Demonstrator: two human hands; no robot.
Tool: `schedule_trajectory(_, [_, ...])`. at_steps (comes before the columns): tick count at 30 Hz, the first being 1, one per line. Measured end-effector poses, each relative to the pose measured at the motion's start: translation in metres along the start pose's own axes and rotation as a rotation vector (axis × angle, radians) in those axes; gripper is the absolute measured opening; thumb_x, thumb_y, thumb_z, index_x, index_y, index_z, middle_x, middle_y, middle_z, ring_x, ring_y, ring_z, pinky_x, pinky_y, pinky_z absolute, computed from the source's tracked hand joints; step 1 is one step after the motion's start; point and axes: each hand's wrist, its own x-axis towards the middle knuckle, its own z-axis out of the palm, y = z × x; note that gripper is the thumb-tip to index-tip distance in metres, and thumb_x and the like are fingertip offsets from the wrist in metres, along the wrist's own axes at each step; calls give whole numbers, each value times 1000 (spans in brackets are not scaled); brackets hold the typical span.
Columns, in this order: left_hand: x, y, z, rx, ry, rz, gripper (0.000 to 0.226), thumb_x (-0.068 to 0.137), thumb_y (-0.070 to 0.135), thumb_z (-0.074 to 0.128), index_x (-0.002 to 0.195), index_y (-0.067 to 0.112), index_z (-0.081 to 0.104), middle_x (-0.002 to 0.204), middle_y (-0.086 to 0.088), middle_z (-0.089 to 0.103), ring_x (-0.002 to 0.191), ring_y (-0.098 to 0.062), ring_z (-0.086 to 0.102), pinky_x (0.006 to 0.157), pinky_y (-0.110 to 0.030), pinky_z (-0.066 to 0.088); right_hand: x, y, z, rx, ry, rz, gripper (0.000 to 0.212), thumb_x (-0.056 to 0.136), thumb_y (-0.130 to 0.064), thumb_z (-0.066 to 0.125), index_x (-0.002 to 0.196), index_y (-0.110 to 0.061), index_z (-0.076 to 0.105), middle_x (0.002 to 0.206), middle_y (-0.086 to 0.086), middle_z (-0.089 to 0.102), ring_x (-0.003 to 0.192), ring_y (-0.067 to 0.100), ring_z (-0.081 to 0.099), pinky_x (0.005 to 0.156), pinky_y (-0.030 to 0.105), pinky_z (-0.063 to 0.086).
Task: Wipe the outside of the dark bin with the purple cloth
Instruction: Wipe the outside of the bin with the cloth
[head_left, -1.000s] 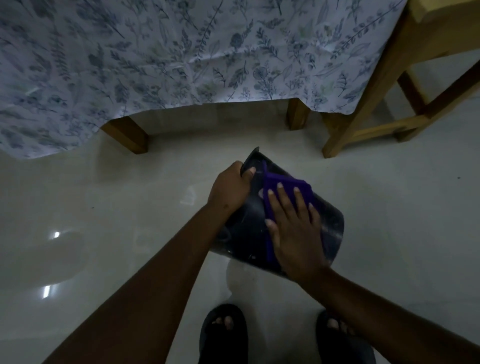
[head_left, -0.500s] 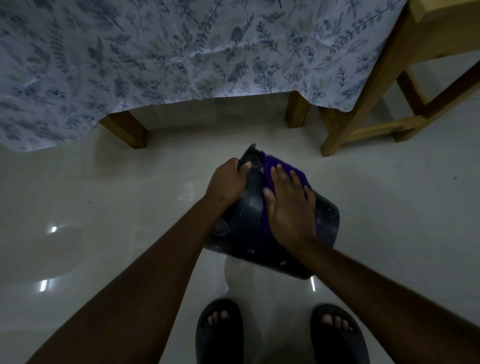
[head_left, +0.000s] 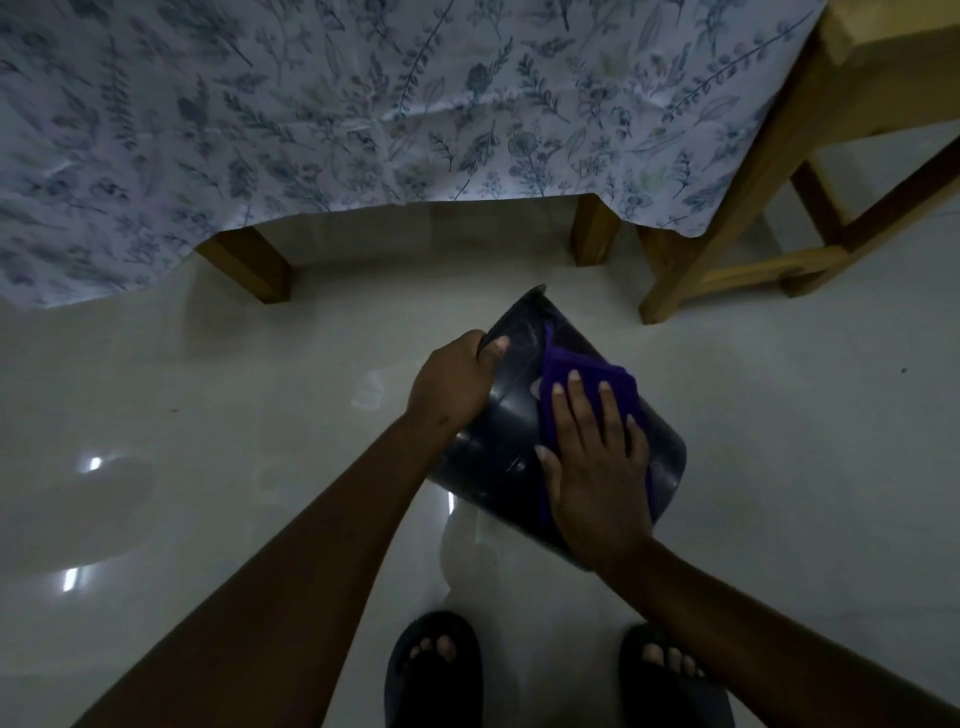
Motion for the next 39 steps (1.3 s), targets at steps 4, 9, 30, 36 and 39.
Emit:
schedule_trajectory(4, [2, 1, 3, 10, 25, 30, 32, 100, 43, 36, 85, 18, 50, 68, 6, 52, 63, -12, 51, 56, -25, 36, 71, 3, -12, 141, 2, 131, 56, 100, -43, 23, 150, -19, 24, 156, 5, 31, 143, 24, 30, 112, 45, 26])
schedule_trajectory(9, [-2, -9, 4, -23, 52, -5, 38, 100, 45, 37, 84, 14, 53, 76, -3, 59, 73, -23, 58, 64, -31, 42, 45, 21, -12, 141, -19, 222, 59, 98, -45, 20, 150, -17, 27, 153, 7, 37, 140, 28, 36, 112, 48, 31])
schedule_trajectory(30, [13, 15, -9, -50, -94, 3, 37, 99, 42, 40, 107, 11, 56, 94, -6, 63, 81, -21, 60, 67, -30, 45, 84, 6, -17, 110, -15, 150, 57, 101, -42, 25, 152, -16, 20, 158, 7, 28, 144, 25, 26, 115, 49, 24])
schedule_trajectory(36, [-19, -16, -9, 84, 55, 32, 36, 100, 43, 37, 100, 14, 58, 89, -2, 64, 83, -24, 62, 69, -29, 43, 93, 37, -26, 280, -106, 197, 55, 101, -38, 28, 152, -18, 24, 156, 6, 32, 141, 26, 33, 113, 45, 28])
schedule_trajectory(39, [2, 2, -7, 131, 69, 67, 36, 99, 44, 37, 89, 16, 56, 82, -2, 61, 76, -21, 58, 67, -30, 42, 32, 12, -11, -10, -20, 76, 59, 99, -40, 19, 154, -19, 14, 161, 6, 18, 147, 29, 19, 113, 50, 24])
